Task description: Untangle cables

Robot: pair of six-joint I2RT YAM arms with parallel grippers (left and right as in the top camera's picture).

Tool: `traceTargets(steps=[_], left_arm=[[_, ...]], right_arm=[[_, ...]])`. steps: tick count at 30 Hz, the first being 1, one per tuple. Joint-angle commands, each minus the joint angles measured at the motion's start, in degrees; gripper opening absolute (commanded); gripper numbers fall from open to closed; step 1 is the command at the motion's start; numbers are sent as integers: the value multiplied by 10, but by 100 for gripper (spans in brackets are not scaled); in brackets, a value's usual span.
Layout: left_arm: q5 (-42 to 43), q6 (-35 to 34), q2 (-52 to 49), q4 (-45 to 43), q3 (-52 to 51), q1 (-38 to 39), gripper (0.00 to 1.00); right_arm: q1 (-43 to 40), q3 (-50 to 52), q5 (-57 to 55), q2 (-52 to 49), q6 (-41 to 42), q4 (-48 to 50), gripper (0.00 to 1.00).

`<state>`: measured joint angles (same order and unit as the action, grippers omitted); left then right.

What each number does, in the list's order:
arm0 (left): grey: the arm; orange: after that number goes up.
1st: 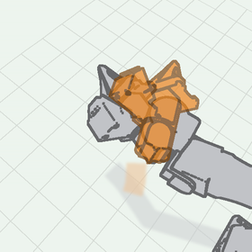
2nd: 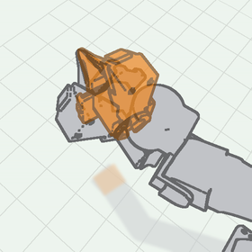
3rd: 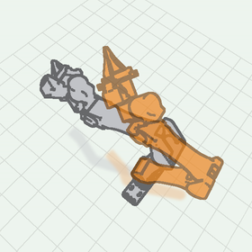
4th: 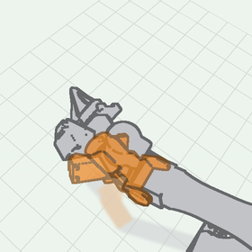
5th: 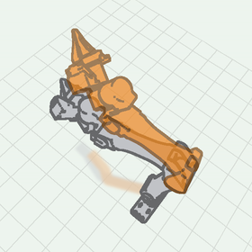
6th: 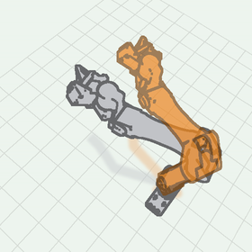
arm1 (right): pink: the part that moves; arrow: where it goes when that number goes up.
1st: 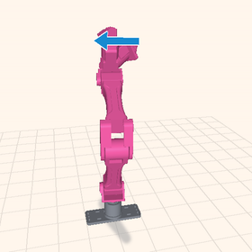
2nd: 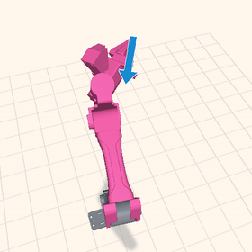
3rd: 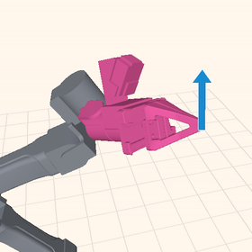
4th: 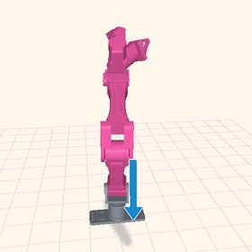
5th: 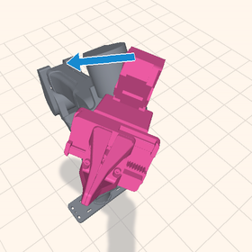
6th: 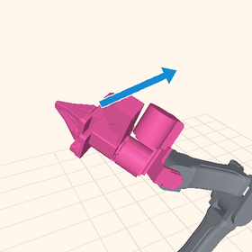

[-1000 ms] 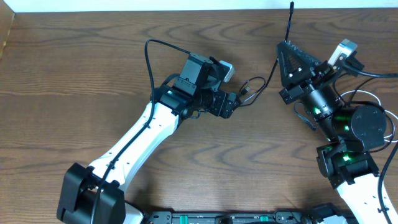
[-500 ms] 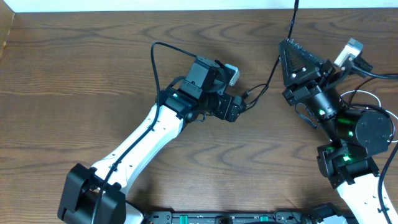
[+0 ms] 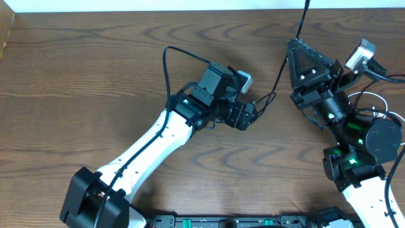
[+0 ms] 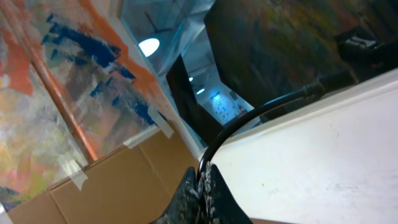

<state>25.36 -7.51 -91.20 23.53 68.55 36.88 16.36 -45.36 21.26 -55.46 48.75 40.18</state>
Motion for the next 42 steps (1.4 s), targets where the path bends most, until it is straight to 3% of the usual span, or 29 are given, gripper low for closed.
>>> traceTargets(steps=[1,25,30,42], left_arm=[[19,-3,-8,-1,3,14,84],[42,-70,-32,-2,3,47,84],[43,-108,-32,-20,3,47,84],[80,-111,-32,-31,2,47,84]], right_arm=[[-2,-6,3,1,5,4,1],[-2,-6,8,1,33,91,1],[-2,-6,8,1,49,123,1],[-2,-6,1,1,59,224,1]])
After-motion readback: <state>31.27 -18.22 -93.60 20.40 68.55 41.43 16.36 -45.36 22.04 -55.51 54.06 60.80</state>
